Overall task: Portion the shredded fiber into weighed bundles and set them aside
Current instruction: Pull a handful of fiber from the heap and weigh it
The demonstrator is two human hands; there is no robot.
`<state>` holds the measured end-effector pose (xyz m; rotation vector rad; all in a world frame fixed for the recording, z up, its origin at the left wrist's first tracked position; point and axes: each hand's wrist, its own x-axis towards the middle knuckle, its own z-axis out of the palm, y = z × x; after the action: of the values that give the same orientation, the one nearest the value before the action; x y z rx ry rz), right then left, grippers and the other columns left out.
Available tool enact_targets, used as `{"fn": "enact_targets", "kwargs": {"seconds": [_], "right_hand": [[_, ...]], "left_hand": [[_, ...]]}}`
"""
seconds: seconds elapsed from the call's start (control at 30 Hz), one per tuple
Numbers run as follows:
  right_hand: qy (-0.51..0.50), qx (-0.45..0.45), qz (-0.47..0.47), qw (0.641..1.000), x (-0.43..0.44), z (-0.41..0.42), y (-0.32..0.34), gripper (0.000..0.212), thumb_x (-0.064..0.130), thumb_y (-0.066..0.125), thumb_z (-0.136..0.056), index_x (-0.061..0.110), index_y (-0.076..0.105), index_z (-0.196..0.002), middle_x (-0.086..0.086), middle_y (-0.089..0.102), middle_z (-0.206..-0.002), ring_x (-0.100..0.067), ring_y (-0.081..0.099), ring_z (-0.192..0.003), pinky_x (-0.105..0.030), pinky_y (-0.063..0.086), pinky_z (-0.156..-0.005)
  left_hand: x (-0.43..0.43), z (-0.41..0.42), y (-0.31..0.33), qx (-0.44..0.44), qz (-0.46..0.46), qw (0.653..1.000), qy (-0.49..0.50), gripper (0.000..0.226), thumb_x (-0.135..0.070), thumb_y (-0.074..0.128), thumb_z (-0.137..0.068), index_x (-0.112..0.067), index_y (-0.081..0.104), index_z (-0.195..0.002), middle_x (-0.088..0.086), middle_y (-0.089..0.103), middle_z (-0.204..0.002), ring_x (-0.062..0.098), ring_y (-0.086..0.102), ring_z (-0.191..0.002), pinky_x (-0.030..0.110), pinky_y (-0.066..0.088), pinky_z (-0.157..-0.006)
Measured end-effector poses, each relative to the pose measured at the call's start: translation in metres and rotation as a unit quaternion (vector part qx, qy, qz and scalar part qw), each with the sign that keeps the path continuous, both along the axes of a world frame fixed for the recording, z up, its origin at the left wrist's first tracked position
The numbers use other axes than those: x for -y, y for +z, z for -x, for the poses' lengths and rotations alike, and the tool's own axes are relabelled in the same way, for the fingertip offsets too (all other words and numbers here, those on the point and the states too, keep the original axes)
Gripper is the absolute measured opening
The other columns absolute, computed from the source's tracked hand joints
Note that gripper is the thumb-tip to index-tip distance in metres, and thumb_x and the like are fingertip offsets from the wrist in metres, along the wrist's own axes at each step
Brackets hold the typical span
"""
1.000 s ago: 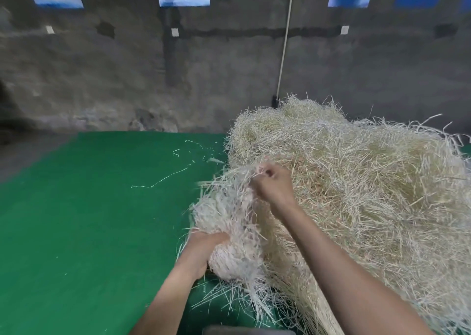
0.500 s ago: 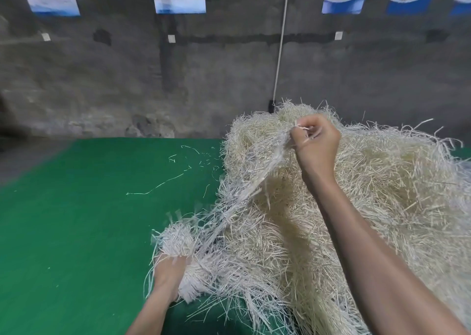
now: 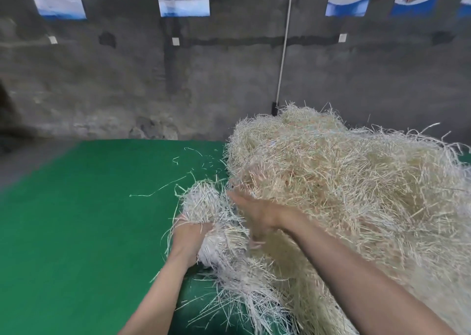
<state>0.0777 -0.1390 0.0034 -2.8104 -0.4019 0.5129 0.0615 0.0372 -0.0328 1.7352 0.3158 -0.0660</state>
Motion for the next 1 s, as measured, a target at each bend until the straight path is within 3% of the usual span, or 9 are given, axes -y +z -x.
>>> {"fn": "enact_targets", "kwargs": {"seconds": [0.13, 0.2, 0.27, 0.33, 0.4, 0.53, 0.63, 0.8, 1.0], "right_hand": [[-0.120, 0.107, 0.005, 0.987, 0.008, -0.007, -0.038, 0.062, 0.000, 0.057, -0.086, 0.018, 0.036, -0.141, -0.008, 0.058, -0.118, -0.018, 0.059, -0.092, -0.019, 0.049, -0.069], [-0.213, 0.205, -0.086, 0.951, 0.018, -0.018, -0.021, 0.053, -0.012, 0.051, -0.080, 0.011, 0.053, -0.128, -0.004, 0.061, -0.114, -0.017, 0.060, -0.096, -0.017, 0.048, -0.075], [-0.246, 0.253, -0.203, 0.914, 0.020, -0.027, 0.008, 0.055, -0.020, 0.044, -0.077, 0.010, 0.059, -0.121, -0.007, 0.059, -0.126, -0.021, 0.057, -0.113, -0.016, 0.045, -0.084], [-0.257, 0.281, -0.293, 0.877, 0.022, -0.027, 0.038, 0.049, -0.021, 0.044, -0.078, 0.015, 0.066, -0.103, -0.006, 0.060, -0.126, -0.020, 0.055, -0.119, -0.013, 0.044, -0.085], [-0.266, 0.309, -0.357, 0.841, 0.028, -0.025, 0.061, 0.048, -0.021, 0.049, -0.077, 0.023, 0.066, -0.088, -0.006, 0.063, -0.122, -0.017, 0.056, -0.117, -0.009, 0.045, -0.081], [-0.309, 0.355, -0.444, 0.762, 0.037, -0.017, 0.082, 0.050, -0.021, 0.052, -0.076, 0.026, 0.067, -0.077, -0.004, 0.067, -0.114, -0.009, 0.064, -0.083, -0.009, 0.045, -0.048], [-0.316, 0.377, -0.472, 0.731, 0.036, -0.013, 0.086, 0.053, -0.021, 0.052, -0.075, 0.030, 0.066, -0.072, 0.001, 0.068, -0.105, -0.006, 0.062, -0.074, -0.008, 0.043, -0.045], [-0.339, 0.365, -0.520, 0.694, 0.041, -0.012, 0.095, 0.056, -0.020, 0.050, -0.075, 0.033, 0.066, -0.069, 0.020, 0.058, -0.079, -0.005, 0.054, -0.061, -0.008, 0.035, -0.039], [-0.385, 0.233, -0.634, 0.629, 0.055, -0.019, 0.110, 0.041, -0.019, 0.044, -0.084, 0.013, 0.069, -0.086, -0.014, 0.067, -0.100, -0.008, 0.055, -0.044, -0.018, 0.039, -0.039]], "left_hand": [[-0.015, 0.003, 0.022, -0.005, 0.109, 0.988, -0.109, 0.019, 0.000, 0.071, -0.077, -0.002, 0.062, -0.093, 0.015, 0.054, -0.130, 0.031, 0.046, -0.127, 0.041, 0.028, -0.112], [-0.022, 0.005, 0.021, -0.003, -0.020, 0.964, -0.266, 0.032, -0.009, 0.072, -0.079, -0.016, 0.060, -0.108, 0.002, 0.057, -0.128, 0.012, 0.054, -0.118, 0.020, 0.036, -0.105], [-0.010, 0.012, 0.010, 0.018, -0.259, 0.865, -0.429, 0.026, -0.019, 0.065, -0.085, -0.024, 0.060, -0.111, -0.012, 0.063, -0.109, -0.002, 0.058, -0.091, 0.001, 0.042, -0.081], [0.007, 0.015, -0.006, 0.055, -0.381, 0.803, -0.455, 0.015, -0.010, 0.055, -0.087, -0.012, 0.061, -0.101, 0.002, 0.064, -0.095, 0.012, 0.057, -0.076, 0.020, 0.052, -0.078], [0.014, 0.012, -0.016, 0.092, -0.368, 0.826, -0.417, 0.015, 0.001, 0.049, -0.087, -0.010, 0.059, -0.089, 0.008, 0.063, -0.089, 0.019, 0.061, -0.072, 0.031, 0.055, -0.074], [0.013, 0.000, -0.017, 0.094, -0.297, 0.890, -0.332, 0.037, 0.011, 0.051, -0.081, -0.026, 0.048, -0.083, 0.000, 0.056, -0.078, 0.005, 0.044, -0.046, 0.018, 0.039, -0.041], [0.020, -0.008, -0.020, 0.106, -0.277, 0.904, -0.308, 0.031, 0.011, 0.055, -0.078, -0.020, 0.051, -0.075, 0.002, 0.058, -0.077, 0.007, 0.047, -0.050, 0.025, 0.041, -0.047], [0.013, -0.016, -0.027, 0.082, -0.235, 0.937, -0.245, 0.030, 0.009, 0.062, -0.077, -0.018, 0.052, -0.072, -0.006, 0.058, -0.080, 0.002, 0.057, -0.071, 0.007, 0.042, -0.055], [0.012, -0.015, -0.038, 0.049, -0.149, 0.966, -0.204, 0.030, 0.007, 0.059, -0.080, -0.022, 0.063, -0.077, -0.010, 0.068, -0.075, -0.002, 0.064, -0.077, 0.015, 0.052, -0.069]]}}
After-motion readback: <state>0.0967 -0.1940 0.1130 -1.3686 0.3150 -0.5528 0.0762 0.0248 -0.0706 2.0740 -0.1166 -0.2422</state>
